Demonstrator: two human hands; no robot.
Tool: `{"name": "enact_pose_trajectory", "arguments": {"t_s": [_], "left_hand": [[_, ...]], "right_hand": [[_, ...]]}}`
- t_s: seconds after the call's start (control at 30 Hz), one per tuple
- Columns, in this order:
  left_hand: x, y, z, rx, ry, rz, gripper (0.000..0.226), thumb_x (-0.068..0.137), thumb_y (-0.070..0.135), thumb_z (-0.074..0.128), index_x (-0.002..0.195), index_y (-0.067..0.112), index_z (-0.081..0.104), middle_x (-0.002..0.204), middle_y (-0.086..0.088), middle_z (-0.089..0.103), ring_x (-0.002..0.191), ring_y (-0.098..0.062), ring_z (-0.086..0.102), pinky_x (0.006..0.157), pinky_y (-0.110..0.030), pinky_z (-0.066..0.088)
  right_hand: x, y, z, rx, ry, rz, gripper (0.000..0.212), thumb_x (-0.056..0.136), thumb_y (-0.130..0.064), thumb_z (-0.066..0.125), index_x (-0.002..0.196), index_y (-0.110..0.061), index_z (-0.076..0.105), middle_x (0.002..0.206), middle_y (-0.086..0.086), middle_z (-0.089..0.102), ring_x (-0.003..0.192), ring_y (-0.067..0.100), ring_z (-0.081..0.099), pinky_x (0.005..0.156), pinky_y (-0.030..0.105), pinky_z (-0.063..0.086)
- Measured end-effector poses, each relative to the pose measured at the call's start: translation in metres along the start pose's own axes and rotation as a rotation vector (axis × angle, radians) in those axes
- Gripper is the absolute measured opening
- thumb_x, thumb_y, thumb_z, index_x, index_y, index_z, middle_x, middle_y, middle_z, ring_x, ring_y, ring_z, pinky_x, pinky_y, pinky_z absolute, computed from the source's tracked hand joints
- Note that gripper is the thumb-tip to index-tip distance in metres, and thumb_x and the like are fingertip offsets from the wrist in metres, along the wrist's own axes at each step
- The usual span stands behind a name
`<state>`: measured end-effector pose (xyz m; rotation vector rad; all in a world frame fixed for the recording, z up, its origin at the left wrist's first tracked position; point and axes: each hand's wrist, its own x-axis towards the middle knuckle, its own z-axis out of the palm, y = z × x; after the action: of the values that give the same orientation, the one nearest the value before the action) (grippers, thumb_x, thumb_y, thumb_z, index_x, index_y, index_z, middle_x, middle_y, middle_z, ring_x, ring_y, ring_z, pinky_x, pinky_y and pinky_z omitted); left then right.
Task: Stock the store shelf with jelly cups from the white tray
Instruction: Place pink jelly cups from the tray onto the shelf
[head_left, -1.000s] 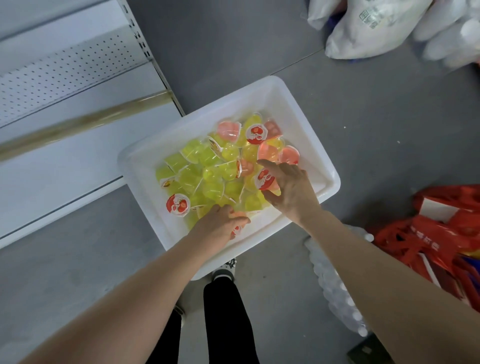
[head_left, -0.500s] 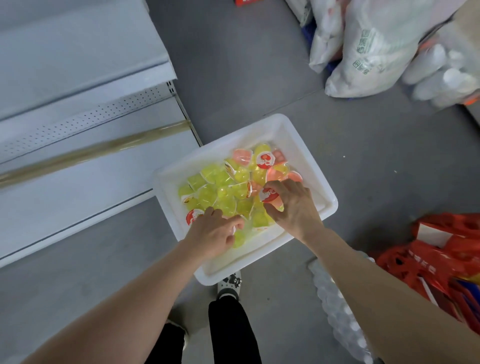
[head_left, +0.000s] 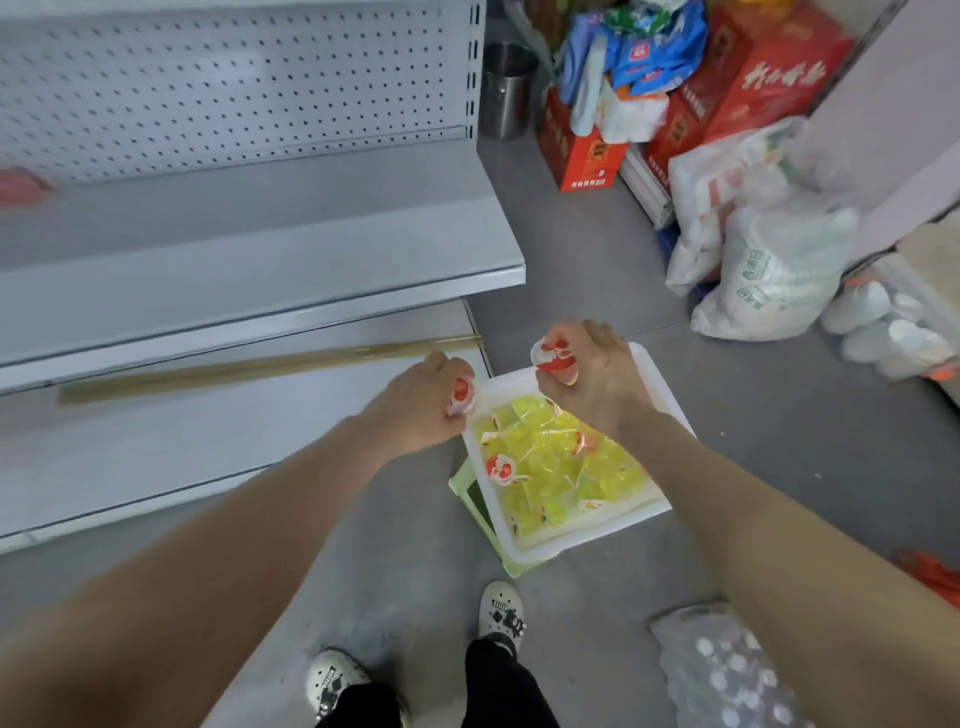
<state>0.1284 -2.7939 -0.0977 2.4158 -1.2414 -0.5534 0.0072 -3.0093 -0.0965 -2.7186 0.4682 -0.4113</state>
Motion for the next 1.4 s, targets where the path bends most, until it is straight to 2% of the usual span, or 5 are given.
{"name": "enact_pose_trajectory", "arguments": {"t_s": [0.5,0.83,1.07,1.23,1.4], "left_hand": [[-0.144,-0.085,-0.245,0.073,0.502,0.027,0.055,0.079,0.054,0.054,0.124,0.023,0.058,0.109,-0.004,0.060,0.104,-0.023,0.052,0.086,-0.027,0.037],[-0.200,-0.127,-0.354,0.021,0.760,-0.050,0.048,0.085,0.044,0.068,0.126,0.022,0.058,0.112,-0.001,0.060,0.104,-0.019,0.057,0.084,-0.025,0.041],[-0.204,-0.146,-0.389,-0.132,0.806,-0.128,0.038,0.084,0.049,0.068,0.111,0.029,0.049,0.106,0.011,0.066,0.056,0.000,0.053,0.044,-0.018,0.036],[-0.181,-0.163,-0.415,-0.064,0.871,-0.120,0.039,0.081,0.052,0.069,0.103,0.028,0.051,0.101,0.007,0.068,0.087,-0.014,0.063,0.074,-0.031,0.050],[-0.153,-0.183,-0.439,-0.075,0.900,-0.135,0.039,0.079,0.050,0.072,0.103,0.029,0.052,0.101,0.010,0.068,0.087,-0.011,0.062,0.073,-0.027,0.047]], "right_hand": [[0.092,-0.264,-0.078,0.024,0.204,-0.401,0.040,0.078,-0.050,0.062,0.095,-0.015,0.055,0.081,0.001,0.060,0.077,0.027,0.054,0.071,0.038,0.043],[0.151,-0.384,-0.124,0.043,0.201,-0.494,0.039,0.083,-0.049,0.064,0.097,-0.017,0.046,0.083,-0.003,0.056,0.085,0.026,0.052,0.078,0.040,0.039],[0.210,-0.434,-0.134,0.074,0.186,-0.479,0.037,0.075,-0.048,0.069,0.085,-0.020,0.047,0.082,-0.003,0.058,0.087,0.026,0.052,0.076,0.040,0.045],[0.263,-0.458,-0.130,0.104,0.231,-0.505,0.041,0.079,-0.054,0.071,0.087,-0.019,0.051,0.072,-0.015,0.045,0.092,0.023,0.043,0.077,0.037,0.038],[0.321,-0.479,-0.118,-0.005,0.140,-0.459,0.034,0.078,-0.045,0.069,0.095,-0.023,0.050,0.080,-0.007,0.051,0.103,0.025,0.044,0.083,0.037,0.029]]}}
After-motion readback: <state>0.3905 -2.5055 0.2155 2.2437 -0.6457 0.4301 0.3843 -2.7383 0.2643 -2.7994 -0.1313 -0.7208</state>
